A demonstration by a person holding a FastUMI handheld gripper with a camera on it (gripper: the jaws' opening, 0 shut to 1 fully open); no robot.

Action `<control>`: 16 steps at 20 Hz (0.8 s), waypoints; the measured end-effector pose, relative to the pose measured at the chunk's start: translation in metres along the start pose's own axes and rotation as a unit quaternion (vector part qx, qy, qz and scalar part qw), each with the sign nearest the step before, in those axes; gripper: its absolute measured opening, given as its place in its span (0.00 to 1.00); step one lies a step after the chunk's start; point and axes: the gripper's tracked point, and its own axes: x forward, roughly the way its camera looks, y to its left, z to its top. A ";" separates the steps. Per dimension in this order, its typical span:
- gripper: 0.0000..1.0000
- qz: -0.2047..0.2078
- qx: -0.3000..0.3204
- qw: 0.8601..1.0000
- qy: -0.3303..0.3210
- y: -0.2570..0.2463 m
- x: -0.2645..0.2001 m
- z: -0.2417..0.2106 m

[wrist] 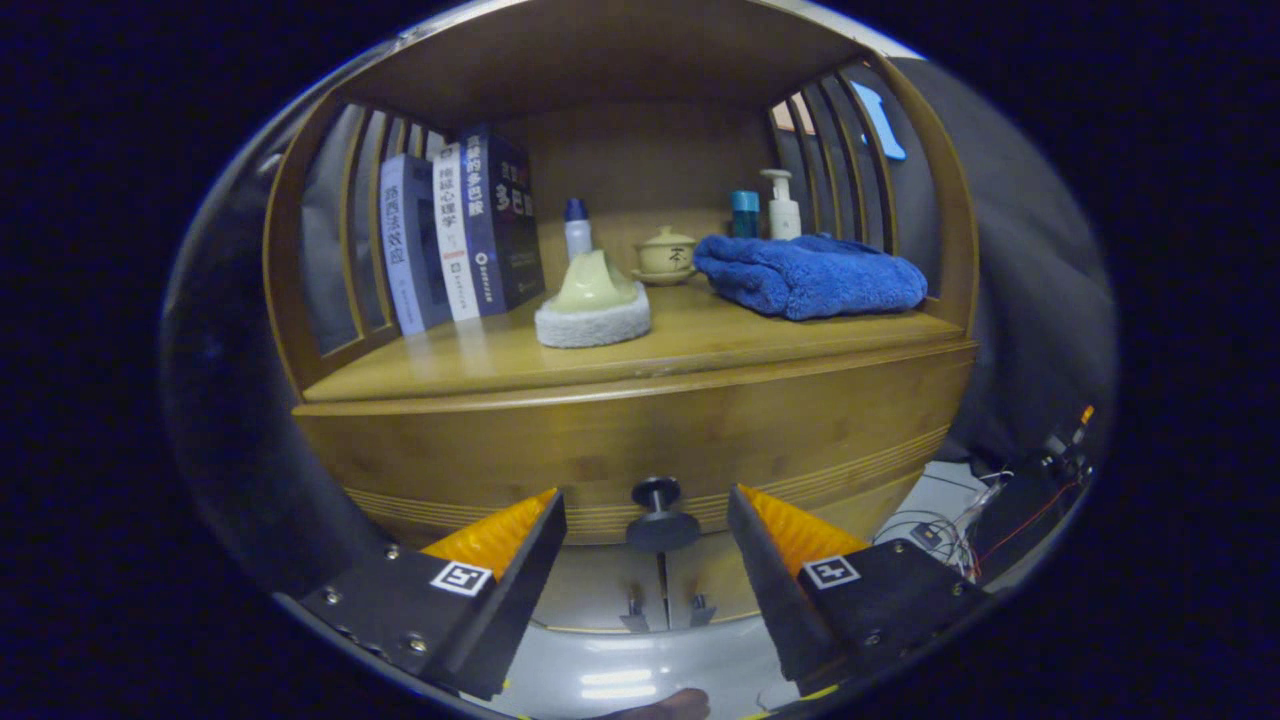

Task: Pull open the drawer, take out the items inside it, and place them on the countertop above the cabinet.

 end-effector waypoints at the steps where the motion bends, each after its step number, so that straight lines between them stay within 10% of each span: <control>1: 0.97 0.008 0.006 1.000 -0.010 0.005 -0.012 0.007; 16: 0.98 0.042 -0.033 0.982 -0.180 0.053 -0.221 0.147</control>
